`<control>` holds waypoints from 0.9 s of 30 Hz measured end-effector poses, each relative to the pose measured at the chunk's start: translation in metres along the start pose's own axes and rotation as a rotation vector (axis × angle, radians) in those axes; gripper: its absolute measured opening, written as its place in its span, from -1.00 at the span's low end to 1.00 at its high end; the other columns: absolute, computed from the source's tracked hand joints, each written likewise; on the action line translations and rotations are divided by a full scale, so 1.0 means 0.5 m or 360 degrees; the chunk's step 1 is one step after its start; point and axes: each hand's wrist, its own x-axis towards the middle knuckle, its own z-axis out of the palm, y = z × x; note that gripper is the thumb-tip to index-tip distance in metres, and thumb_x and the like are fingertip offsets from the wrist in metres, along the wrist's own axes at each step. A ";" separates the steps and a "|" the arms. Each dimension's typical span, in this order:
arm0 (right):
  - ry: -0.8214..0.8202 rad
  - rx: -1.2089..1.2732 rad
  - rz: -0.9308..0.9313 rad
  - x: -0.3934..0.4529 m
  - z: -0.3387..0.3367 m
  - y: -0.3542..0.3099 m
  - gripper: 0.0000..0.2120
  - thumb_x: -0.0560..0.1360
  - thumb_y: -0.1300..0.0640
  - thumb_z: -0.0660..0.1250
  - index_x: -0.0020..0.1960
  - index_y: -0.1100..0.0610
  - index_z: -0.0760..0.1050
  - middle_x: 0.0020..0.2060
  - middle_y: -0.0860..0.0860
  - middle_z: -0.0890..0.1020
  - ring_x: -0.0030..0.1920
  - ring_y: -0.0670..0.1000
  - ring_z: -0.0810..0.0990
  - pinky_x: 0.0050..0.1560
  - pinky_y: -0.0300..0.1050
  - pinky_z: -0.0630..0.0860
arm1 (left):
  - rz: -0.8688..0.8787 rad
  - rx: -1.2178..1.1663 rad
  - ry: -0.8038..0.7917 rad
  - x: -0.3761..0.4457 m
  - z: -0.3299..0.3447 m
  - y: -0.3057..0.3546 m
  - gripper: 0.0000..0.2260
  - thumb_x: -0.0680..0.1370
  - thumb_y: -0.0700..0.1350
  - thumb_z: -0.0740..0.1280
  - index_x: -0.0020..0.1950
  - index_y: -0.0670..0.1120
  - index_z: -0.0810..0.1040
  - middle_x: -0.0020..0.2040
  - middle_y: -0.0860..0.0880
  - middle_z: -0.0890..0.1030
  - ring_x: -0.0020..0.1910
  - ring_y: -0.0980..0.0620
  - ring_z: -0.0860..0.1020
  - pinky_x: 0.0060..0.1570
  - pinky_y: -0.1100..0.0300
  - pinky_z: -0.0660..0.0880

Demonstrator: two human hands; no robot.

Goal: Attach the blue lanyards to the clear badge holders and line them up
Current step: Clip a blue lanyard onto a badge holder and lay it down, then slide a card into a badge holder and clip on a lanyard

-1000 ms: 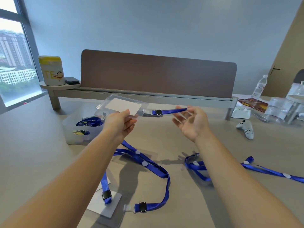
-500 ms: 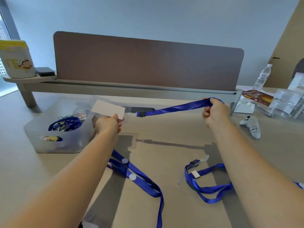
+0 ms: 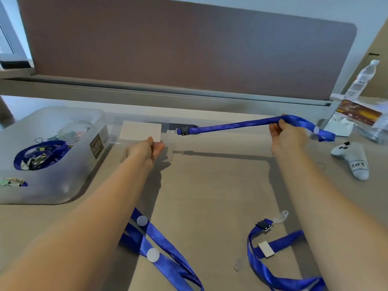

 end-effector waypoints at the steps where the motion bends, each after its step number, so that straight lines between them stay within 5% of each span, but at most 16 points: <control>1: -0.0009 0.0010 0.0047 0.007 -0.007 0.014 -0.78 0.54 0.40 0.16 -0.22 0.22 0.44 -0.31 0.04 0.48 -0.35 -0.07 0.47 -0.06 -0.15 0.58 | -0.0012 0.0008 0.0028 0.005 0.000 -0.003 -0.88 0.56 -0.26 0.18 0.04 -0.23 0.46 0.00 -0.18 0.56 0.16 -0.04 0.55 -0.32 0.35 0.57; 3: 0.0006 -0.0150 0.0138 0.023 -0.023 0.048 -0.84 0.57 0.34 0.12 -0.04 0.32 0.47 -0.17 0.14 0.53 -0.28 -0.02 0.52 0.02 -0.20 0.54 | -0.0063 0.0022 0.0065 0.022 -0.004 -0.010 -0.80 0.56 -0.30 0.16 0.15 -0.29 0.43 -0.02 -0.20 0.54 0.21 -0.12 0.51 -0.46 0.32 0.56; 5: 0.0060 -0.0833 0.0131 0.041 -0.046 0.070 -0.71 0.61 0.18 0.07 0.14 0.36 0.46 0.07 0.27 0.57 0.00 0.17 0.58 0.13 -0.07 0.48 | -0.0139 0.0078 0.0090 0.029 -0.013 -0.012 -0.82 0.55 -0.30 0.17 0.12 -0.30 0.44 0.11 -0.21 0.53 0.19 -0.15 0.51 -0.54 0.25 0.55; 9: -0.0019 -0.1560 -0.0043 0.014 -0.069 0.082 -0.62 0.61 0.11 0.06 0.10 0.38 0.51 0.09 0.35 0.58 0.13 0.29 0.53 0.11 0.02 0.41 | -0.0099 0.0117 0.0023 0.026 -0.026 -0.008 -0.69 0.56 -0.29 0.15 0.31 -0.27 0.30 0.29 -0.23 0.44 0.22 -0.17 0.47 -0.42 0.23 0.58; 12: -0.0262 -0.1560 0.0000 0.022 -0.074 0.096 -0.74 0.56 0.13 0.16 -0.22 0.24 0.47 -0.19 0.24 0.59 -0.09 0.23 0.54 -0.02 -0.01 0.40 | -0.0093 0.0108 -0.0064 0.010 -0.036 0.000 -0.64 0.57 -0.24 0.15 0.36 -0.22 0.22 0.30 -0.26 0.43 0.22 -0.18 0.48 -0.12 0.17 0.56; 14: -0.0395 -0.1237 0.0268 -0.010 -0.074 0.087 -0.75 0.42 0.15 0.29 -0.38 0.17 0.32 -0.37 0.08 0.39 -0.30 0.02 0.40 0.05 -0.11 0.42 | -0.0113 0.0142 -0.0098 -0.005 -0.045 0.008 -0.63 0.57 -0.21 0.16 0.36 -0.21 0.21 0.30 -0.27 0.43 0.22 -0.18 0.48 -0.05 0.13 0.52; 17: -0.0280 -0.0780 0.0418 -0.051 -0.061 0.074 -0.74 0.52 0.24 0.18 -0.35 0.19 0.30 -0.38 0.06 0.36 -0.41 -0.09 0.37 -0.09 -0.25 0.47 | -0.0048 0.0447 -0.0136 -0.045 -0.066 0.019 -0.63 0.56 -0.19 0.18 0.34 -0.24 0.24 0.26 -0.23 0.43 0.16 -0.13 0.48 -0.04 0.11 0.50; 20: -0.0496 -0.1159 0.0323 -0.131 -0.048 0.074 -0.72 0.55 0.26 0.14 -0.33 0.15 0.37 -0.39 0.05 0.46 -0.47 -0.06 0.44 -0.52 -0.31 0.42 | 0.0229 0.1032 -0.0217 -0.105 -0.105 0.031 -0.71 0.56 -0.18 0.18 0.26 -0.23 0.36 0.12 -0.16 0.48 0.04 -0.06 0.48 0.01 0.12 0.45; 27: -0.1007 -0.1504 0.0206 -0.333 -0.066 0.097 -0.90 0.57 0.27 0.15 -0.07 0.17 0.43 -0.28 0.05 0.52 -0.34 -0.05 0.46 -0.27 -0.22 0.43 | 0.0967 0.2074 -0.0349 -0.239 -0.271 0.047 -0.75 0.52 -0.19 0.25 0.19 -0.18 0.48 0.10 -0.12 0.56 0.06 -0.01 0.48 0.19 0.04 0.40</control>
